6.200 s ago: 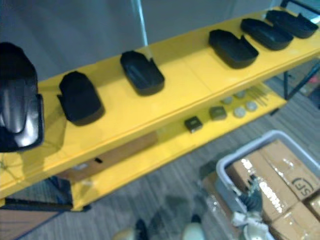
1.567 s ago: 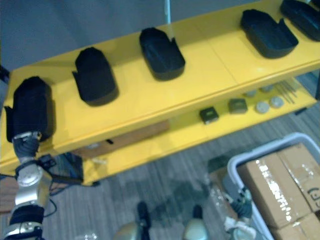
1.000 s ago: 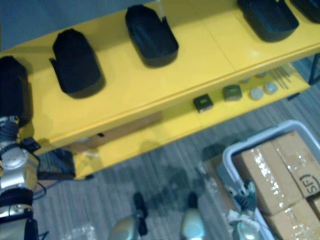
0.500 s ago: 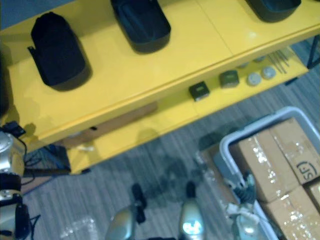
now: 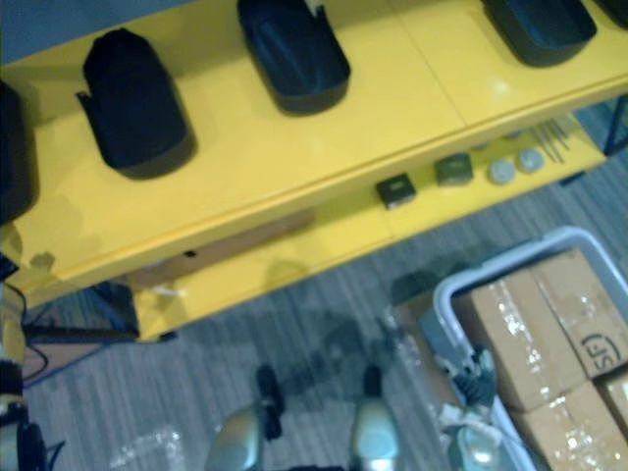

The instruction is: Walk over and take plastic housings, then place them on the shelf

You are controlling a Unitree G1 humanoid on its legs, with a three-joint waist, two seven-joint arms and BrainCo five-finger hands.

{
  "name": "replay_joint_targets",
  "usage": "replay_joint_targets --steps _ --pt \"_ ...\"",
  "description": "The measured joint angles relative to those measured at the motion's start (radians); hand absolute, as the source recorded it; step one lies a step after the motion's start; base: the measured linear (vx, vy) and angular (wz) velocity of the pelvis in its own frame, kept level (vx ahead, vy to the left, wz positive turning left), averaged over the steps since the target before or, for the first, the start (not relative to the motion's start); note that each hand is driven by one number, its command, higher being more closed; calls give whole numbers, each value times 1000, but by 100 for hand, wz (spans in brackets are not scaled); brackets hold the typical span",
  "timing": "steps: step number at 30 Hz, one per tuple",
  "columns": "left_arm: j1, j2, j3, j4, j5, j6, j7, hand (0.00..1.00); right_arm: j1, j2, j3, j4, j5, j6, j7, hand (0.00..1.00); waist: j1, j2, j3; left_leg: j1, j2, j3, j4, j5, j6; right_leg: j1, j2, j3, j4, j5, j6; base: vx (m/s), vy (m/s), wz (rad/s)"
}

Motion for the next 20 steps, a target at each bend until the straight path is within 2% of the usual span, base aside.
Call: replay_joint_targets --steps 1,3,4,6,8,9,10,12,13,16,20 --pt "87 -87 1 -86 1 -24 -1 100 20 26 -16 14 -1 2 -7 0 7 7 -42 1 -6 -12 -7 0 0 18 -3 -16 -18 0 0 147 10 46" --pt "197 -197 0 -185 3 -44 -5 100 24 51 -29 31 -2 14 -25 0 10 13 -77 12 -12 -30 -10 -1 -2 49 -7 -41 -33 1 0 134 15 38" --pt "290 -311 -4 -254 7 -67 -16 100 25 62 -35 38 -3 25 -42 0 21 25 -99 38 -16 -50 -26 -2 -3 83 -8 -60 -42 1 0 103 7 35" --pt "359 -400 -15 -294 25 -71 -19 100 25 63 -36 50 -22 41 -49 0 33 35 -123 58 -18 -56 -37 -3 -4 107 -8 -66 -46 1 0 65 6 18" --pt "434 -459 -56 -302 49 -74 -36 100 24 62 -35 70 -39 52 -62 0 63 49 -150 92 -16 -70 -66 8 -5 133 -9 -85 -48 1 0 32 -8 11" --pt "446 -464 -71 -302 48 -74 -47 0 23 62 -35 73 -40 52 -63 0 62 53 -155 97 -17 -78 -74 13 -5 141 -9 -97 -49 1 0 -17 -27 25" --pt "463 -465 -90 -300 48 -74 -62 0 21 61 -35 77 -40 52 -63 0 63 55 -165 105 -19 -80 -95 24 -4 145 -10 -110 -48 1 0 -54 -26 26" --pt "482 -462 -111 -259 103 -39 -103 0 0 59 -36 92 -39 51 -62 0 63 54 -183 122 -23 -88 -151 60 -4 142 -11 -119 -51 1 0 -73 -15 12" --pt "477 -455 -135 -201 116 1 -146 0 -9 57 -36 105 -39 51 -61 0 64 52 -185 121 -26 -97 -155 67 -2 144 -12 -121 -53 0 0 -80 -14 4" --pt "475 -456 -215 -15 112 54 -231 0 -12 57 -42 123 -37 49 -54 0 58 38 -194 125 -34 -107 -156 81 2 159 -18 -142 -64 -7 9 -110 -20 8" --pt "475 -462 -226 174 32 54 -265 0 -5 51 -74 170 -35 48 13 0 57 17 -209 140 -34 -107 -157 81 -1 175 -17 -150 -66 -19 4 -87 -3 4"
